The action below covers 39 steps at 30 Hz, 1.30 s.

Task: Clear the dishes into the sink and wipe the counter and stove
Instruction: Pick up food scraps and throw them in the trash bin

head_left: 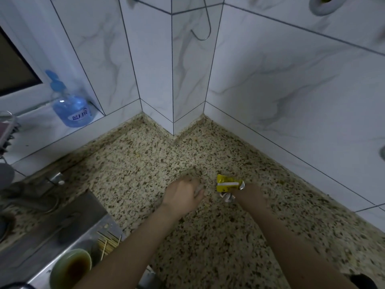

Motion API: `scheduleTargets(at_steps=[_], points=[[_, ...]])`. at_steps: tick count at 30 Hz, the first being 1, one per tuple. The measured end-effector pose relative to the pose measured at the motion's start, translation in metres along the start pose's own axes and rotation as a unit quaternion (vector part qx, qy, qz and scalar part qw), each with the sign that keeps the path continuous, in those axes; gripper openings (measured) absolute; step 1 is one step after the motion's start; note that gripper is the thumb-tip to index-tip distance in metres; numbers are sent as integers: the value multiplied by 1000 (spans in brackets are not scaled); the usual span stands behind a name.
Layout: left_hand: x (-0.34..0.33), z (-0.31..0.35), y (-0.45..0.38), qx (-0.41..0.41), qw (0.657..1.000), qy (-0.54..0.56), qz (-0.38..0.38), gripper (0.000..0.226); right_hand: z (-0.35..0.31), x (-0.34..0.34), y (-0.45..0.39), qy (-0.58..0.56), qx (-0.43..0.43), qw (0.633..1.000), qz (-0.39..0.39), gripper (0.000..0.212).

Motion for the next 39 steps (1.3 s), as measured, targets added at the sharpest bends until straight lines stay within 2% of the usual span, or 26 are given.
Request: scheduleTargets(at_steps=[4,8,11,15,17,20,23,24,26,28,34,39], points=[[7,5,3,21,1000,15,5,37,-10,15,10,-60,26,998,13,34],[22,11,13,51,998,44,16,36,-20,33,26,-85,54,995,16,23],[54,37,40,72,996,29,43,37,-27,59,59,-54,102,993,2,30],[77,44,49,114,991,32,56,38,-30,75,71,-62,108,992,-1,40],[107,61,70,142,985,45,87,37,-26,96,97,-77,123,989,3,45],[141,73,103,177,972,67,139,35,-20,123,135,-104,144,984,24,31],[169,89,149,204,963,59,168,32,-18,140,176,-116,179,977,18,36],[176,92,162,213,959,60,178,31,-21,142,189,-110,194,975,13,31],[190,94,193,238,948,60,202,31,-25,140,213,-109,223,969,-4,26],[198,95,227,271,936,68,216,29,-29,134,237,-115,252,961,-19,35],[216,88,344,349,903,62,243,32,-42,87,309,-76,309,945,-71,45],[249,69,452,430,853,48,291,30,-75,44,386,-51,372,922,-99,43]])
Point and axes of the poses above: each hand's wrist, its own y-axis away from the middle knuckle, its own x-axis out of the back of the hand, z = x × y, the point moved 10 cm from there along -y, towards the middle knuckle, and after that the axes turned 2 degrees about -y, right-handed, at the moved point
